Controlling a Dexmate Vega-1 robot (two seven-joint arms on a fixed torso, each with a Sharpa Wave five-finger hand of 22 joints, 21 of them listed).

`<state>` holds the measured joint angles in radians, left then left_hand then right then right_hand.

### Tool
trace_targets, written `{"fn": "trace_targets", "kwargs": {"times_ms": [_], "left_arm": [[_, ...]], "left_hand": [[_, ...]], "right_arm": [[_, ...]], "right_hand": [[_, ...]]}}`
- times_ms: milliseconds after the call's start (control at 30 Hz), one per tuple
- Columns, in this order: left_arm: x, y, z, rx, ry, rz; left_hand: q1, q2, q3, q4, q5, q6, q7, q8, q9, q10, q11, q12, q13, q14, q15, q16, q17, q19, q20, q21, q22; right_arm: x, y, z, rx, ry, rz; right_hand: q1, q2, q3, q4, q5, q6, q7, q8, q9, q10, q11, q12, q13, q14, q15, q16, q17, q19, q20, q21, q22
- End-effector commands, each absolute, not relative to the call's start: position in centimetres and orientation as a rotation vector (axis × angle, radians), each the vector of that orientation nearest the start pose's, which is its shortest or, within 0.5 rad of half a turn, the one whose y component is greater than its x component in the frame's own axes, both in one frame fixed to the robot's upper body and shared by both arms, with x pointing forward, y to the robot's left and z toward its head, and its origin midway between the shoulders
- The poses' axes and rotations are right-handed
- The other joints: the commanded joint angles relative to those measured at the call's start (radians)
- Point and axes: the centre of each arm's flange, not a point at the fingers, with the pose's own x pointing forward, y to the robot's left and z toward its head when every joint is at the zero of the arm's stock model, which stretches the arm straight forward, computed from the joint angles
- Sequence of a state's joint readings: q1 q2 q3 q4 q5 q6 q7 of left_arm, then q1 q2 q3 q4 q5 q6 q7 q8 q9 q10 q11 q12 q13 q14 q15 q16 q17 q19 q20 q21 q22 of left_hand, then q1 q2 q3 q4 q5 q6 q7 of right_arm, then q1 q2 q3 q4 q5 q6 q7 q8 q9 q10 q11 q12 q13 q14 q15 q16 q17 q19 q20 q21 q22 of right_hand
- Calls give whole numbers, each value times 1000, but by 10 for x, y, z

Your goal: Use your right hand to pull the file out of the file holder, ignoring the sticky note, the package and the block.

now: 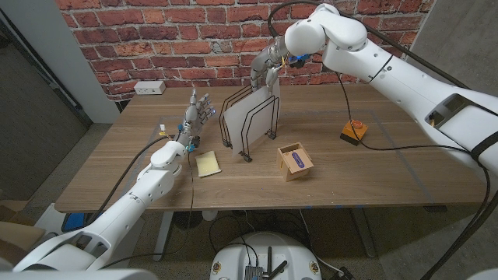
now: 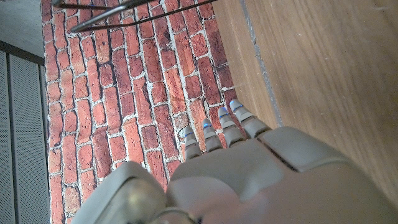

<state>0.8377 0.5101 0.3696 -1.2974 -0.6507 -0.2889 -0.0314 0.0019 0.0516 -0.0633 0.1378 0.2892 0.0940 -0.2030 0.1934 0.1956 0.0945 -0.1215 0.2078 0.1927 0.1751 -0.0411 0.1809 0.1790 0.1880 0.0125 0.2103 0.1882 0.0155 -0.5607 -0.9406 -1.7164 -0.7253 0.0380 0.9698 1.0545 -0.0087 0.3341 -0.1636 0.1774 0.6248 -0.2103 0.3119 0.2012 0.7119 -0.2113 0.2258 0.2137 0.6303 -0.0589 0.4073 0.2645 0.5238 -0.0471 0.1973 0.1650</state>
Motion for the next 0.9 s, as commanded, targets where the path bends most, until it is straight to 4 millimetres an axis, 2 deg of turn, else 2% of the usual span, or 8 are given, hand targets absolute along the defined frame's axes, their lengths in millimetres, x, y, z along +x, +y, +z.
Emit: {"fn": "trace_targets", "kwargs": {"times_ms": [33, 267, 400, 633, 900], "left_arm": [[653, 291, -27, -41, -593, -206], [653, 291, -27, -41, -593, -206], [653, 291, -27, -41, -593, -206], [653, 291, -27, -41, -593, -206], [653, 291, -27, -41, -593, -206]], "left_hand": [[1, 10, -3, 6, 7, 6, -6, 8, 3, 2, -9, 6, 5, 5, -4, 6, 3, 6, 2, 8, 6], [1, 10, -3, 6, 7, 6, -5, 8, 3, 1, -9, 6, 5, 6, -4, 6, 3, 5, 2, 7, 6], [1, 10, -3, 6, 7, 6, -5, 8, 3, 0, -4, 6, 5, 6, -5, 6, 3, 6, 2, 7, 6], [1, 10, -4, 6, 7, 6, -6, 8, 3, 1, -8, 6, 5, 6, -5, 6, 3, 5, 2, 7, 6], [1, 10, -4, 6, 7, 5, -5, 7, 3, 1, -8, 6, 5, 7, -4, 7, 3, 6, 2, 7, 6]], "right_arm": [[536, -39, 224, -2213, -572, 418], [537, -39, 223, -2211, -580, 415], [539, -38, 222, -2220, -586, 411], [541, -37, 223, -2225, -604, 412], [542, -36, 224, -2233, -605, 422]], "right_hand": [[22, -2, -16, -1, -1, 29, 2, 15, 5, 36, 1, 4, 0, 33, -175, 14, -2, 25, -115, 8, 6], [22, -2, -35, 7, 6, 67, 4, 36, 12, 79, 2, 4, 0, 74, -176, 15, -9, 49, -136, 8, 6], [26, 3, -51, 7, 9, 120, 5, 66, 18, 130, 3, 4, 2, 119, -178, 13, -15, 60, -148, 2, 6], [53, 19, -96, 8, 11, 172, 8, 107, 21, 194, 4, -8, 19, 166, -179, -9, -8, 52, -151, -4, 6], [66, 34, -111, 10, 12, 199, 9, 125, 18, 225, 4, -8, 30, 188, -180, -17, 11, 55, -152, 0, 8]]}}
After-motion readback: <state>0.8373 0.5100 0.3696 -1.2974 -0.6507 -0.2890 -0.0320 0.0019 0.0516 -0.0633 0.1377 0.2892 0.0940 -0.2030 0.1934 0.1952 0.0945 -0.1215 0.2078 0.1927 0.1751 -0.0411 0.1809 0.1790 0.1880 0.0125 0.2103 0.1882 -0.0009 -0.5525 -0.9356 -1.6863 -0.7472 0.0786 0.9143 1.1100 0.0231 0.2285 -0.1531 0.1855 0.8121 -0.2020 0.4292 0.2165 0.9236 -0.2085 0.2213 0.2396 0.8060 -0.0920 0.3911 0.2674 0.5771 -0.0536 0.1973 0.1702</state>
